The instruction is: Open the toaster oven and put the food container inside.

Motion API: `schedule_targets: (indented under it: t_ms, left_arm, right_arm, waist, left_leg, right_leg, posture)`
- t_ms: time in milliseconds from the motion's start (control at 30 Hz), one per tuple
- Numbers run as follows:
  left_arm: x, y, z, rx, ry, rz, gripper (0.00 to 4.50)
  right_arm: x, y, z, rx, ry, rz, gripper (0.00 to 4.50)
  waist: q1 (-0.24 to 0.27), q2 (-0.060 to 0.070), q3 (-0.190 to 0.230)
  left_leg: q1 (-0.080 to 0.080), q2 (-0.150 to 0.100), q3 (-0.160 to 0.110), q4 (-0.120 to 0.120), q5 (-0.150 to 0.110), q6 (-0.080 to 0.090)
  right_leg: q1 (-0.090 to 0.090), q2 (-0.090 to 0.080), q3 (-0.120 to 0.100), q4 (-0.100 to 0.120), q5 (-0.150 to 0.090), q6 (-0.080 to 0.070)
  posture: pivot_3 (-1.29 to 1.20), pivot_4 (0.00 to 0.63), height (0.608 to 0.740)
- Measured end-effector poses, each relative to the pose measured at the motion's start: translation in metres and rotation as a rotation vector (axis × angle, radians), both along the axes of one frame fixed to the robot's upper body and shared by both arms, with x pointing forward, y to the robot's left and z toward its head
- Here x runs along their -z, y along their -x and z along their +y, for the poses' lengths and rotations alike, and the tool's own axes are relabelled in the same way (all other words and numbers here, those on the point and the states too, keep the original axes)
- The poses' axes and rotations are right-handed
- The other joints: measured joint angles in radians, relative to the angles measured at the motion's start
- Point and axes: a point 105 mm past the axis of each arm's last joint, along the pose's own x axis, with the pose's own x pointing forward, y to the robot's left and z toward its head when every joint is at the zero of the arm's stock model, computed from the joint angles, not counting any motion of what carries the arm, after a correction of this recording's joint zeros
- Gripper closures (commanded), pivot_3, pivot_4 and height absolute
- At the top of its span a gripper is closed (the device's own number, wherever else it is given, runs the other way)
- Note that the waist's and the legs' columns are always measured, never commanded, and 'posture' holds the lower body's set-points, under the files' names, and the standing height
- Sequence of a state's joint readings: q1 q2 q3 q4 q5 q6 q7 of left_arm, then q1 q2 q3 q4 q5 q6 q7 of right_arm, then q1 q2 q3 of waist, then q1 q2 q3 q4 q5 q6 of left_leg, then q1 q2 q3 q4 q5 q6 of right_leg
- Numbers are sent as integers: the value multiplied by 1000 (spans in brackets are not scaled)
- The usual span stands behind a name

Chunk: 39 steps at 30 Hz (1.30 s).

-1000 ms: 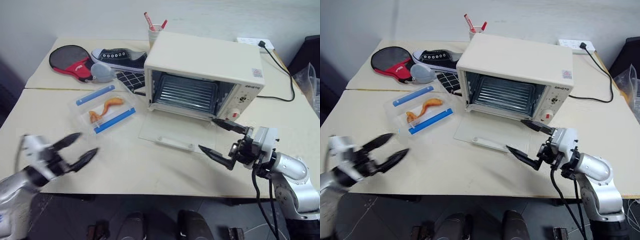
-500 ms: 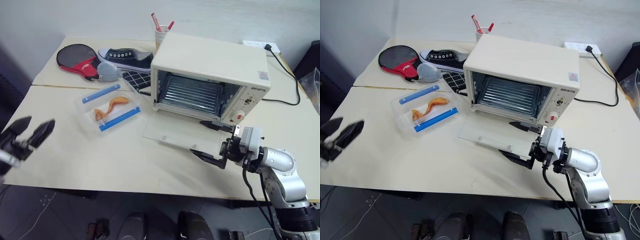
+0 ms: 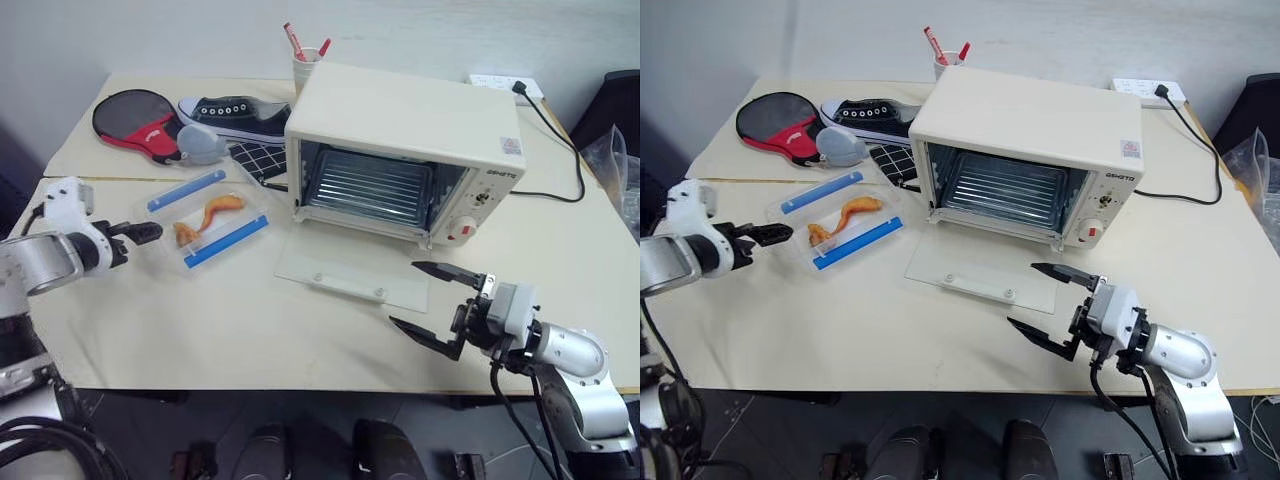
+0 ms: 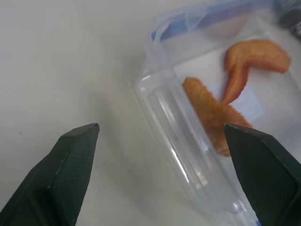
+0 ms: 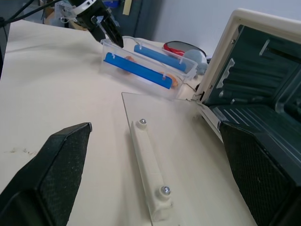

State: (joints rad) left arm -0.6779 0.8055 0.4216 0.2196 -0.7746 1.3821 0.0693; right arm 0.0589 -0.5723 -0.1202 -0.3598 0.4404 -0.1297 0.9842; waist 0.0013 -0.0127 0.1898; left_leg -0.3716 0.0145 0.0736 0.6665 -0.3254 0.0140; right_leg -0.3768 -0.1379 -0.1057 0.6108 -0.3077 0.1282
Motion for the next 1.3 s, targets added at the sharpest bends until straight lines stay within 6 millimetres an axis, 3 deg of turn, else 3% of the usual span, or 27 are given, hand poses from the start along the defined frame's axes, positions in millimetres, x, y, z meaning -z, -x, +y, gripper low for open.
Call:
schedule_targets:
  t_ms: [200, 333, 500, 767, 933, 1033, 1167, 1300]
  left_arm:
    - [9, -8, -3, 32, -21, 45, 1888]
    - [7, -12, -1, 29, -39, 39, 3202]
    - [1, -16, 5, 25, -70, 2, 4472]
    - [-28, 3, 29, 123, -107, -52, 4486]
    - [-35, 16, 13, 284, -135, -15, 4486]
    - [-37, 21, -17, 426, -126, 4, 4486]
    - [-38, 17, -87, 639, -72, -12, 4486]
    - [-35, 11, -139, 756, -50, -9, 4486]
  right_arm:
    - [-1, 4, 0, 30, -9, -4, 0]
    - [5, 6, -3, 60, -5, 17, 0]
    - [7, 8, -4, 77, -4, 23, 0]
    - [5, 9, -15, 113, 28, 12, 0]
    - [6, 11, -25, 146, 48, 24, 0]
    - [10, 16, -37, 204, 61, 44, 0]
    - [15, 26, -63, 319, 87, 74, 0]
    - [19, 35, -67, 348, 89, 99, 0]
  waist:
    - [-2, 0, 0]
    - [-2, 0, 0]
    - [-2, 0, 0]
    - [-2, -2, 1]
    - [9, -2, 1]
    - [21, -2, 1]
    - [38, -2, 1]
    - [26, -3, 1]
  left_leg:
    - [1, 1, 2, 0, 0, -2]
    - [1, 1, 2, 0, 0, -2]
    - [1, 1, 3, 0, 0, -2]
    - [-1, 1, 4, 0, 0, -2]
    - [-1, 3, 5, 0, 0, -1]
    - [-1, 3, 4, 0, 0, -1]
    - [-1, 1, 3, 3, 0, 0]
    - [0, 1, 3, 3, 0, 0]
  right_leg:
    - [-1, 3, 2, 0, 0, 0]
    - [-1, 3, 2, 0, 0, 0]
    - [-1, 3, 3, 1, 0, -1]
    - [-4, 3, 3, 0, 0, -1]
    - [-4, 2, 3, 1, 0, -1]
    - [-4, 2, 4, 1, -1, -1]
    - [-1, 1, 4, 1, 0, -1]
    - [-1, 2, 4, 3, 0, -1]
  posture:
    - [0, 150, 740]
    - [0, 150, 740]
    - [0, 150, 740]
    - [0, 150, 740]
    - [0, 150, 740]
    - [0, 150, 740]
    - [0, 150, 740]
    - [0, 150, 740]
